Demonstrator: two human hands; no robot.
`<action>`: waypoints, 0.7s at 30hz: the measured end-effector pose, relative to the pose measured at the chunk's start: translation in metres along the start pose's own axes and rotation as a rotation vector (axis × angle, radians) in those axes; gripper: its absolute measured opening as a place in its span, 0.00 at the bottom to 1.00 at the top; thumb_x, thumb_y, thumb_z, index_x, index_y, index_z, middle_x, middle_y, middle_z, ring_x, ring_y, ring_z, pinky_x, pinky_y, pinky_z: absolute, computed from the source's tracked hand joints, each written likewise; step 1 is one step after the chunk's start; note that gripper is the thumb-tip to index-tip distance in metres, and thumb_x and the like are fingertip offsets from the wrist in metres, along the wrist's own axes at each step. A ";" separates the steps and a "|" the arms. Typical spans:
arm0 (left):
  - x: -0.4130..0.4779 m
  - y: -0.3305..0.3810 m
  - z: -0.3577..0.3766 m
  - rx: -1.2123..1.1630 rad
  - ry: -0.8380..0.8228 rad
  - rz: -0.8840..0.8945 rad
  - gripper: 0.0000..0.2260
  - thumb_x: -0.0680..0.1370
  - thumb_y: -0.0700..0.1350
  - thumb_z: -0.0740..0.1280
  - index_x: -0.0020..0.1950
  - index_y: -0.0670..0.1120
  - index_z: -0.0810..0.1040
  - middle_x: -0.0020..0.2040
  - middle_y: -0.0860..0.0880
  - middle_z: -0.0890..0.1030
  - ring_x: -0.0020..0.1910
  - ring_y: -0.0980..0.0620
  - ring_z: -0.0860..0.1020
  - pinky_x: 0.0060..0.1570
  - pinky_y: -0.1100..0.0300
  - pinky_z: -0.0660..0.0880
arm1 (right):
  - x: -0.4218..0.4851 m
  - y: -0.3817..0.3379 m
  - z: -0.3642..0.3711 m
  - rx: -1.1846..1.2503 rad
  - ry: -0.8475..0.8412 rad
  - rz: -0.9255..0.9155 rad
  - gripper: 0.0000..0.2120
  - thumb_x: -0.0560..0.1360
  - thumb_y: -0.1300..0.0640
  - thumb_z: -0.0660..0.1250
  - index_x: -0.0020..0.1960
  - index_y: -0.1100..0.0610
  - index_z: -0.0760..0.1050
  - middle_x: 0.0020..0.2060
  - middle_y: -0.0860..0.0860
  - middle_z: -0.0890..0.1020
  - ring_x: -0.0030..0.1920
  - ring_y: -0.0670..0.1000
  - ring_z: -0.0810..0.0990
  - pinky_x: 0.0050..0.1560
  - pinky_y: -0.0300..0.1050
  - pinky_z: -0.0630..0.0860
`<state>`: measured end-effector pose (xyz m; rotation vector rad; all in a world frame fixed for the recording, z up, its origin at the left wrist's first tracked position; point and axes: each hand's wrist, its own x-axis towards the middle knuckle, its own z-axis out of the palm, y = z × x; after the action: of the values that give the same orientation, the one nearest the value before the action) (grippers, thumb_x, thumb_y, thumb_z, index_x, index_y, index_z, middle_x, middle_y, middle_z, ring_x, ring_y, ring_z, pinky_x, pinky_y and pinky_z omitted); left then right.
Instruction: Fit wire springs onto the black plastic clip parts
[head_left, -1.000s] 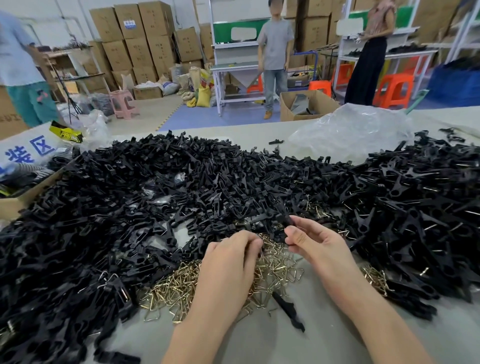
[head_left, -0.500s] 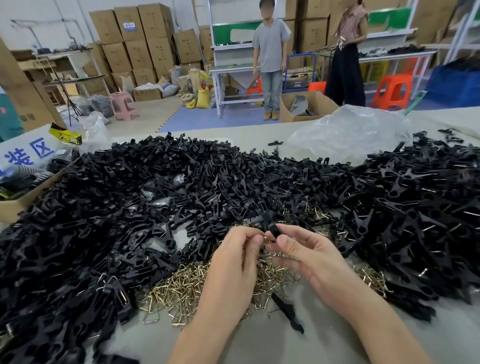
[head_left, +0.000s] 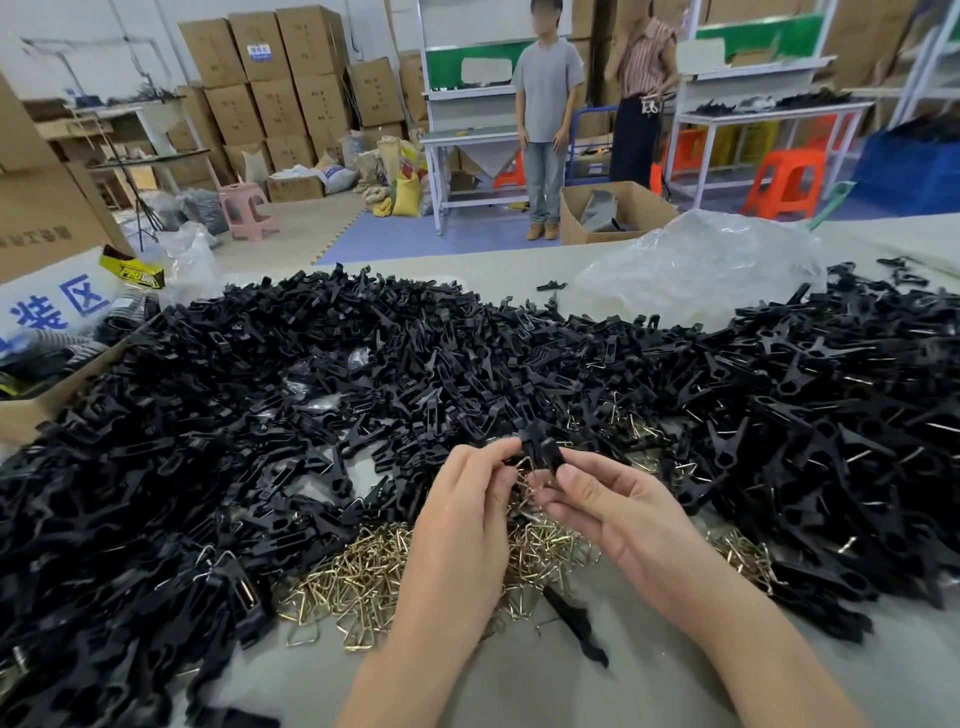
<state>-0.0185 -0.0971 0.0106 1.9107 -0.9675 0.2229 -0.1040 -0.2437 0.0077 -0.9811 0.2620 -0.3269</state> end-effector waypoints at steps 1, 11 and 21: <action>0.000 0.000 -0.001 0.010 0.023 0.002 0.13 0.83 0.53 0.56 0.65 0.59 0.73 0.52 0.65 0.73 0.53 0.62 0.76 0.51 0.74 0.69 | 0.000 0.000 -0.001 -0.001 0.009 -0.004 0.12 0.70 0.61 0.73 0.53 0.60 0.86 0.54 0.65 0.85 0.48 0.54 0.87 0.48 0.40 0.83; 0.004 0.006 -0.004 -0.246 0.093 -0.272 0.09 0.82 0.48 0.63 0.51 0.62 0.79 0.43 0.60 0.80 0.39 0.64 0.77 0.39 0.74 0.70 | -0.005 -0.001 0.006 -0.315 0.084 -0.140 0.13 0.67 0.53 0.77 0.51 0.43 0.86 0.49 0.48 0.87 0.47 0.54 0.87 0.44 0.42 0.83; 0.007 0.004 -0.005 -0.402 0.108 -0.383 0.05 0.81 0.48 0.67 0.48 0.56 0.82 0.35 0.57 0.82 0.27 0.65 0.71 0.28 0.73 0.66 | -0.006 0.005 0.007 -0.697 0.106 -0.267 0.14 0.68 0.48 0.76 0.52 0.35 0.81 0.39 0.48 0.88 0.40 0.48 0.85 0.47 0.40 0.80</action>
<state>-0.0153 -0.0973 0.0197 1.6506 -0.5110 -0.0883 -0.1065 -0.2332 0.0073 -1.6960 0.3523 -0.5501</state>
